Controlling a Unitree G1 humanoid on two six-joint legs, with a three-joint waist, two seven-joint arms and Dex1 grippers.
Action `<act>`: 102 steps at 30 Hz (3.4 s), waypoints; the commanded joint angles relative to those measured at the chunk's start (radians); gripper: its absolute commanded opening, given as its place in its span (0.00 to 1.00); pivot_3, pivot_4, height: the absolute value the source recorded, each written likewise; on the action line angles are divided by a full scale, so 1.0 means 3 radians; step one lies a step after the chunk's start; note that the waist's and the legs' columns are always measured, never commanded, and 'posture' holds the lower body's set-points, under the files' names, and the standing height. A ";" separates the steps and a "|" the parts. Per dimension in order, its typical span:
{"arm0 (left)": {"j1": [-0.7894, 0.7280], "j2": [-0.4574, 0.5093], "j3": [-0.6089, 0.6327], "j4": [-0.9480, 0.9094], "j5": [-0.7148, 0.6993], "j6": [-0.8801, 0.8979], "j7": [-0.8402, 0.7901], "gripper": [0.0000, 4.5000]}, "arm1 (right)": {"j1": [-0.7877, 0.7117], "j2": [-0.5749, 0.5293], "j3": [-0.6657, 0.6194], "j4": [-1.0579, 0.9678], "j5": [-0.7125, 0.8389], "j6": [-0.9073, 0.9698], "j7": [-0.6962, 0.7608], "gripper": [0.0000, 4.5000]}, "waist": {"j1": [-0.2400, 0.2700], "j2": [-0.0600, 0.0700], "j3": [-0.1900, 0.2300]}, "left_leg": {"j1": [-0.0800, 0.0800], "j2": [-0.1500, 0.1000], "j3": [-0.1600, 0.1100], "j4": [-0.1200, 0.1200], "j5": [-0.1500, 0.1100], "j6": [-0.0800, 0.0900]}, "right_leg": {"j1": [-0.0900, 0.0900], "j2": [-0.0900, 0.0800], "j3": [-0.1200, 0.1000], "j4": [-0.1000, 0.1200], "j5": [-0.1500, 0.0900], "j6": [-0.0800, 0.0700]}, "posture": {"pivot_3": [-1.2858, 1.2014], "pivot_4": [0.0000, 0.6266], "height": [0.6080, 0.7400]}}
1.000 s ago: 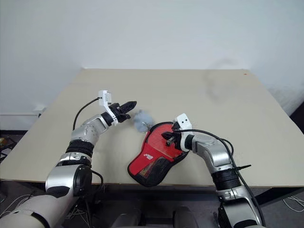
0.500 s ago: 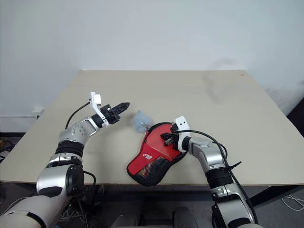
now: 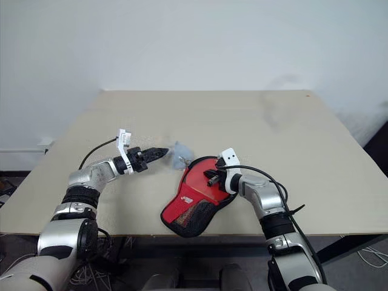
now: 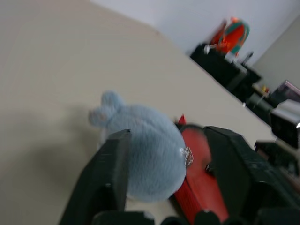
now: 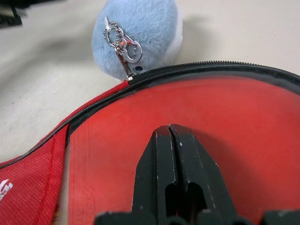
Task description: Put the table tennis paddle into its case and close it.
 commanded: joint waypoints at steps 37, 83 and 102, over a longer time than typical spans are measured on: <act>-0.0501 -0.0495 -0.0360 0.0776 0.0855 -0.1269 0.0781 0.20 | 0.0138 -0.0064 0.0222 -0.0121 -0.0180 0.0232 0.0060 0.00 | 0.0004 -0.0004 0.0001 | 0.0000 0.0000 -0.0004 -0.0003 0.0000 0.0000 | 0.0001 0.0000 -0.0004 -0.0002 -0.0001 0.0002 | 0.52 0.00 1.00; -0.1107 -0.0975 -0.0003 0.1465 0.0973 -0.1595 0.2150 0.20 | 0.0271 0.0132 0.0182 0.0361 -0.0310 -0.0526 0.0235 0.00 | -0.0001 -0.0039 0.0000 | 0.0011 0.0000 -0.0010 -0.0005 -0.0009 -0.0015 | 0.0004 0.0000 -0.0011 -0.0002 -0.0001 0.0002 | 0.52 0.00 1.00; -0.1254 -0.1190 0.0001 0.1536 0.0997 -0.1637 0.2204 0.20 | 0.0302 0.0164 0.0179 0.0318 -0.0305 -0.0511 0.0240 0.00 | -0.0004 -0.0043 0.0001 | 0.0014 0.0001 -0.0010 -0.0018 -0.0009 -0.0016 | 0.0000 0.0000 -0.0012 -0.0005 -0.0001 0.0002 | 0.52 0.00 1.00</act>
